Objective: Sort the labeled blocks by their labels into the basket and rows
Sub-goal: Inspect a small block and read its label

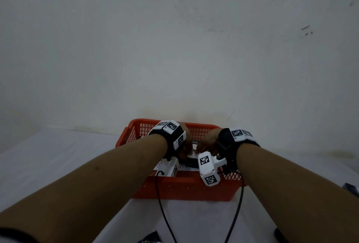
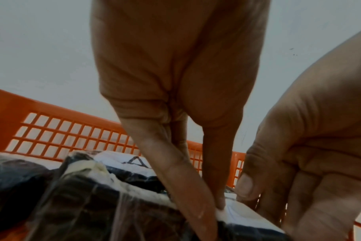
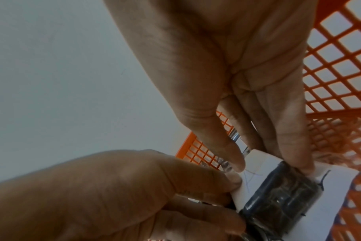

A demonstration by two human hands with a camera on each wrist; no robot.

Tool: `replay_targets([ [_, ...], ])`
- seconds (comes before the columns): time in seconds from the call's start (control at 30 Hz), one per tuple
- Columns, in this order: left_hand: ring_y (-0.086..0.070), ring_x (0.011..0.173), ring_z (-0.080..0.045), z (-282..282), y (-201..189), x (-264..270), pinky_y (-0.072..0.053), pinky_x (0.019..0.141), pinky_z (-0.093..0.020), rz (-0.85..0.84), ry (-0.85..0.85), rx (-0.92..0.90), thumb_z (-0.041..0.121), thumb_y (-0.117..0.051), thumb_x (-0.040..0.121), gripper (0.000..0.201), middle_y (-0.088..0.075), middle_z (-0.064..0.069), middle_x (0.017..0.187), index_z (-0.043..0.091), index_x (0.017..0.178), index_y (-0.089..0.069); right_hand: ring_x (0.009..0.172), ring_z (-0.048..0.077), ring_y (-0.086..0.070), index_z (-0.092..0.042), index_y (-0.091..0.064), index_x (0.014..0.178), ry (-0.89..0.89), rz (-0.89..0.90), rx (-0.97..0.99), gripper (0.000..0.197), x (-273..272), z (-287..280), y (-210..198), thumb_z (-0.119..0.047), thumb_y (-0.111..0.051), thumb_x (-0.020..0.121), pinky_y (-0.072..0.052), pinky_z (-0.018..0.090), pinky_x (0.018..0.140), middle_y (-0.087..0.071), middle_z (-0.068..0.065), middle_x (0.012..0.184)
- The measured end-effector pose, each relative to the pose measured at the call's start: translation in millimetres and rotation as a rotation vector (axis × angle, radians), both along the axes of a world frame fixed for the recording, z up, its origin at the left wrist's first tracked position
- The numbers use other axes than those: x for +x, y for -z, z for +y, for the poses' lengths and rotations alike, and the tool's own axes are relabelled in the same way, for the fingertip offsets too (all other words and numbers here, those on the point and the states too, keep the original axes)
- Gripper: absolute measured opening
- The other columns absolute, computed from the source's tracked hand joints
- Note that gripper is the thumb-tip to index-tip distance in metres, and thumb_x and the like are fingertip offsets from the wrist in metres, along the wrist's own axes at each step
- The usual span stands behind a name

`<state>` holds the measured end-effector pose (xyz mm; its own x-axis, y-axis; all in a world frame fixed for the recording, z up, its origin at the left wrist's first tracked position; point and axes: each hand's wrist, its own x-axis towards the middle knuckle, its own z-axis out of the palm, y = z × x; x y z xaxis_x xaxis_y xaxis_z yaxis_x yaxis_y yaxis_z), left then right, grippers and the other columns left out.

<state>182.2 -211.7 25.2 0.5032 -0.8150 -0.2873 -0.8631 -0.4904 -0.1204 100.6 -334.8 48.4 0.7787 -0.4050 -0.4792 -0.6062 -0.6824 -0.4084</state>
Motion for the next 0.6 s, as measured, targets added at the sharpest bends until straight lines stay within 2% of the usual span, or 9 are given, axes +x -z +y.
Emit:
replay_targets([
  [0.07, -0.074, 0.108, -0.023, 0.4, -4.6, -4.9, -0.061, 0.093, -0.036, -0.013, -0.058, -0.065, 0.022, -0.076, 0.094, 0.035, -0.075, -0.002, 0.125, 0.014, 0.128, -0.072, 0.058, 0.017, -0.056, -0.008, -0.065, 0.077, 0.026, -0.041, 0.010, 0.023, 0.8, -2.0, 2.0, -0.018, -0.068, 0.099, -0.044, 0.018, 0.035, -0.066, 0.004, 0.082],
  [0.17, -0.072, 0.095, -0.026, 11.0, -9.8, -16.2, -0.059, 0.081, -0.031, -0.011, -0.120, -0.154, 0.038, -0.072, 0.096, 0.037, -0.076, 0.001, 0.117, 0.022, 0.128, -0.073, 0.061, 0.017, -0.059, -0.009, -0.064, 0.078, 0.005, -0.021, -0.034, 0.025, -2.6, 0.6, 1.7, -0.021, -0.067, 0.099, -0.046, 0.023, 0.040, -0.065, 0.003, 0.077],
  [0.23, -0.070, 0.098, -0.029, 14.6, -18.0, -29.9, -0.051, 0.074, -0.029, -0.129, -0.085, -0.104, 0.040, -0.070, 0.096, 0.041, -0.073, -0.004, 0.119, 0.022, 0.133, -0.069, 0.082, 0.022, -0.069, -0.004, -0.069, 0.091, -0.006, -0.015, -0.024, 0.019, 0.7, -0.6, 3.9, -0.018, -0.063, 0.101, -0.048, 0.025, 0.044, -0.070, 0.005, 0.090],
  [0.3, -0.070, 0.092, -0.023, 13.8, -15.4, -28.7, -0.058, 0.076, -0.031, -0.143, -0.063, -0.106, 0.046, -0.073, 0.093, 0.040, -0.075, -0.001, 0.118, 0.027, 0.128, -0.072, 0.111, 0.026, -0.070, -0.002, -0.071, 0.112, -0.020, -0.003, 0.004, 0.019, -2.3, 2.7, 0.0, -0.015, -0.060, 0.103, -0.050, 0.025, 0.049, -0.072, 0.008, 0.120],
  [0.4, -0.066, 0.072, -0.018, 10.3, -14.1, -18.4, -0.057, 0.061, -0.028, -0.186, -0.110, -0.125, 0.040, -0.079, 0.089, 0.019, -0.076, 0.004, 0.098, 0.030, 0.104, -0.078, 0.090, 0.019, -0.067, -0.003, -0.065, 0.128, -0.064, -0.018, 0.004, 0.028, -6.7, 5.6, -7.8, -0.015, -0.055, 0.106, -0.052, 0.025, 0.046, -0.070, 0.005, 0.122],
  [0.47, -0.063, 0.060, -0.016, 7.1, -21.8, -14.8, -0.058, 0.052, -0.028, -0.153, -0.248, -0.208, 0.035, -0.082, 0.085, 0.015, -0.071, 0.006, 0.072, 0.021, 0.083, -0.075, 0.065, 0.017, -0.068, 0.003, -0.066, 0.114, -0.028, -0.057, 0.021, 0.021, -12.6, 5.8, -12.9, -0.014, -0.056, 0.106, -0.050, 0.022, 0.039, -0.076, 0.005, 0.085],
  [0.5, -0.066, 0.061, -0.017, 4.8, -26.2, -10.9, -0.063, 0.056, -0.032, -0.080, -0.308, -0.277, 0.033, -0.084, 0.082, 0.018, -0.070, 0.006, 0.067, 0.016, 0.084, -0.077, 0.053, 0.016, -0.068, 0.003, -0.065, 0.100, 0.001, -0.104, 0.014, 0.017, -14.2, 3.5, -14.7, -0.013, -0.061, 0.103, -0.051, 0.021, 0.039, -0.074, 0.005, 0.066],
  [0.53, -0.070, 0.065, -0.018, 2.7, -32.2, -9.9, -0.066, 0.065, -0.036, 0.025, -0.368, -0.342, 0.029, -0.085, 0.081, 0.018, -0.073, 0.002, 0.069, 0.013, 0.083, -0.078, 0.050, 0.017, -0.070, 0.004, -0.065, 0.093, 0.026, -0.160, -0.006, 0.017, -15.8, 0.8, -16.4, -0.011, -0.067, 0.099, -0.057, 0.023, 0.046, -0.073, 0.007, 0.061],
  [0.6, -0.077, 0.073, -0.020, -1.6, -43.4, -12.6, -0.066, 0.076, -0.039, 0.173, -0.420, -0.426, 0.021, -0.083, 0.083, 0.016, -0.078, -0.004, 0.078, 0.006, 0.082, -0.076, 0.072, 0.029, -0.077, 0.006, -0.070, 0.099, 0.030, -0.287, -0.049, 0.021, -21.9, -1.4, -19.7, -0.013, -0.073, 0.092, -0.065, 0.040, 0.072, -0.078, 0.016, 0.082],
])
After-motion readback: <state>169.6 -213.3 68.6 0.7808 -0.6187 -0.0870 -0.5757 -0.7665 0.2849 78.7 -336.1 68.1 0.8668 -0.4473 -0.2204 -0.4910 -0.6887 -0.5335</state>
